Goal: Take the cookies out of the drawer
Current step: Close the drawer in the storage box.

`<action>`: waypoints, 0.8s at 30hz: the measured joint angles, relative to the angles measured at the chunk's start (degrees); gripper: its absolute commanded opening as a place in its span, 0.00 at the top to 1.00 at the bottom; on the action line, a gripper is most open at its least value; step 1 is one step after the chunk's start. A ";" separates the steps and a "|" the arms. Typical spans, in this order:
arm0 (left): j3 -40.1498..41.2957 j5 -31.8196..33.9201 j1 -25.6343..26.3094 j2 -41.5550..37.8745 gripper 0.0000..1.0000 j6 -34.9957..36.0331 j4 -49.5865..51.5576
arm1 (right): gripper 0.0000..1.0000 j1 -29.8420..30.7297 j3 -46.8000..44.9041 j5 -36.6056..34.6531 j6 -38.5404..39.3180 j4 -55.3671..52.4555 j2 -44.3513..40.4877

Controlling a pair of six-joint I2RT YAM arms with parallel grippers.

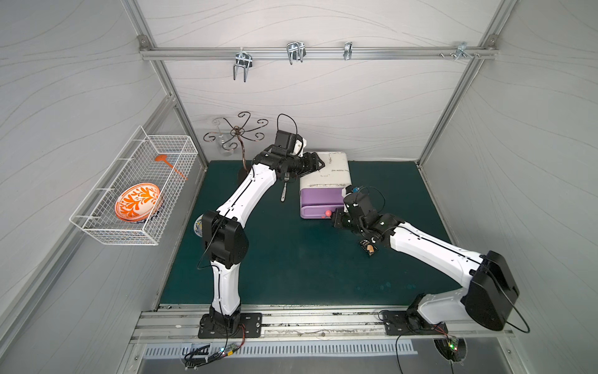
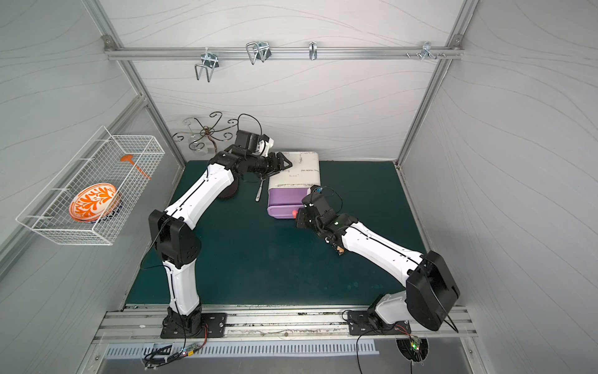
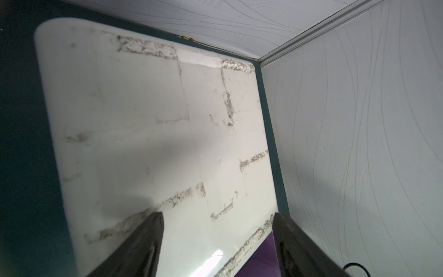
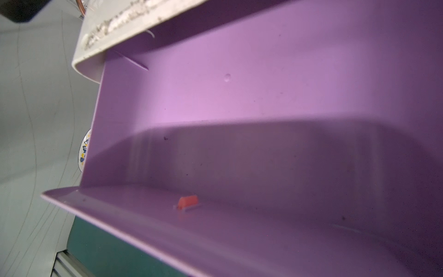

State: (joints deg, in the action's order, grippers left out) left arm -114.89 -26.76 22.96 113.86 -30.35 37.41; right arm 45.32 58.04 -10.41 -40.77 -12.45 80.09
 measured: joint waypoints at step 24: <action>6.82 -6.05 -0.20 -2.19 0.24 1.29 -6.95 | 0.85 -1.40 9.03 -8.85 0.24 7.52 12.26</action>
State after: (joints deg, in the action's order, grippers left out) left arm -108.07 -32.82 22.76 111.68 -29.06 30.46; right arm 43.92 67.07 -19.27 -40.53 -4.93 92.36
